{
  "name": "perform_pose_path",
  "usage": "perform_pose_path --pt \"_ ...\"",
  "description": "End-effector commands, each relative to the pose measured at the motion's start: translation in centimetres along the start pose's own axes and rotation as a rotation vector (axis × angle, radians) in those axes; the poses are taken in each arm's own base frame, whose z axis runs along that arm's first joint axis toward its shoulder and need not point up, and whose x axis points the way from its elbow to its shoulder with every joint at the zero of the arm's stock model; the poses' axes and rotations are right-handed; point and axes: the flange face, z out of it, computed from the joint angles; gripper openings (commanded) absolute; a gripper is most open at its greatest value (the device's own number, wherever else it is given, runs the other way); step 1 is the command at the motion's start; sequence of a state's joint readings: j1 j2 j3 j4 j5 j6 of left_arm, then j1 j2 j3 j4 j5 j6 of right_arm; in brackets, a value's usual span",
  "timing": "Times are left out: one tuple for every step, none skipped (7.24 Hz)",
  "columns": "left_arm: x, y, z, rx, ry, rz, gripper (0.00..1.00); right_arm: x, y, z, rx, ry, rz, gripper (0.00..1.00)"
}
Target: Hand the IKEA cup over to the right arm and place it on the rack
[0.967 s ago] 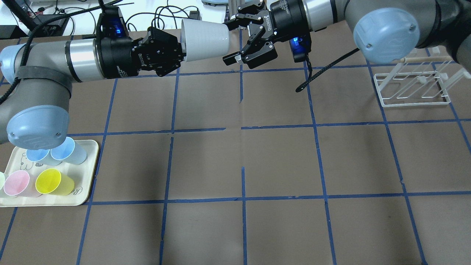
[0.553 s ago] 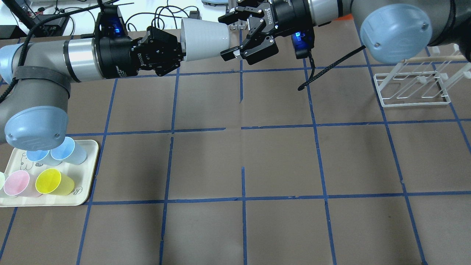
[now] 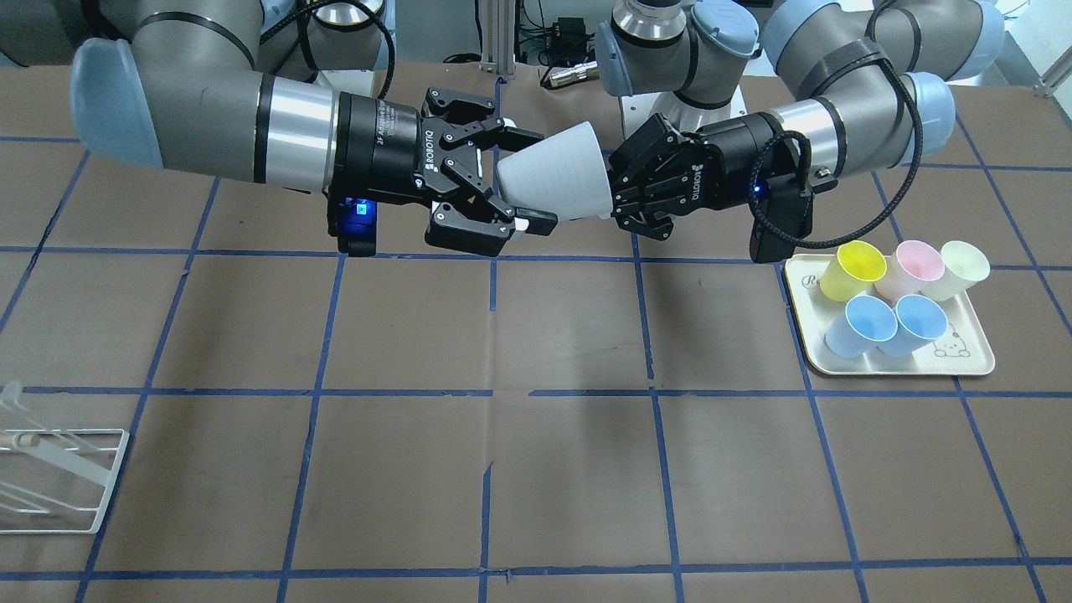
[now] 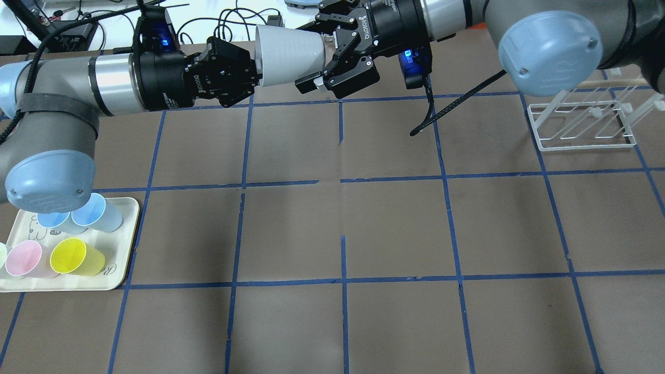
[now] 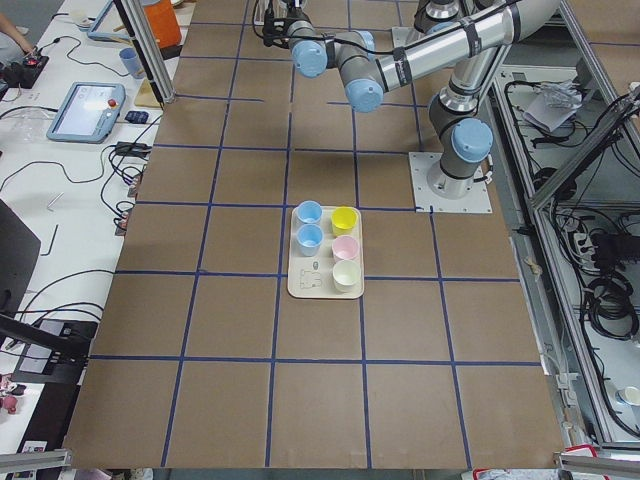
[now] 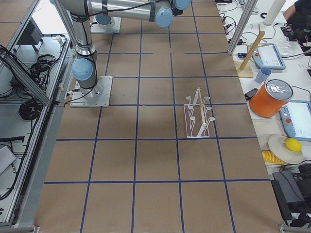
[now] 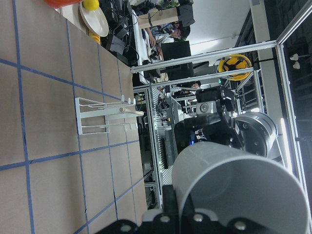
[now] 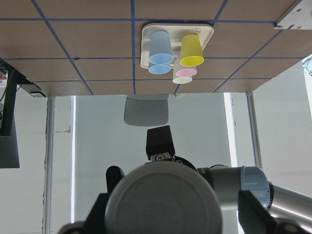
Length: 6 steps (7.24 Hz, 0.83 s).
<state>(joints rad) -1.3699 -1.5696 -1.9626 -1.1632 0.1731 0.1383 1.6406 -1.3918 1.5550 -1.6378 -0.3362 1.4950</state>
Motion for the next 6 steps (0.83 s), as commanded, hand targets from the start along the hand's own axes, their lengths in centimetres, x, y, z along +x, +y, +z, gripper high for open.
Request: perform_pose_path --pt "0.0 0.0 0.0 0.000 0.001 -0.035 0.74 0.0 0.1 0.0 -0.002 0.000 -0.001 0.08" --pt "0.0 0.0 0.0 0.000 0.001 -0.040 0.77 -0.1 0.4 -0.1 -0.005 -0.002 -0.006 0.00" --pt "0.0 0.0 0.0 0.000 0.001 -0.045 0.84 -0.2 0.4 -0.3 -0.012 -0.007 -0.006 0.00" --pt "0.1 0.1 0.0 0.000 0.001 -0.042 0.93 -0.5 -0.1 -1.1 -0.010 -0.020 0.004 0.00" --pt "0.2 0.1 -0.1 0.002 -0.005 -0.042 1.00 -0.9 -0.8 -1.9 0.003 -0.033 0.011 0.00" --pt "0.5 -0.1 -0.3 0.006 -0.008 -0.107 1.00 -1.3 -1.9 -3.5 0.039 -0.056 0.030 0.00"
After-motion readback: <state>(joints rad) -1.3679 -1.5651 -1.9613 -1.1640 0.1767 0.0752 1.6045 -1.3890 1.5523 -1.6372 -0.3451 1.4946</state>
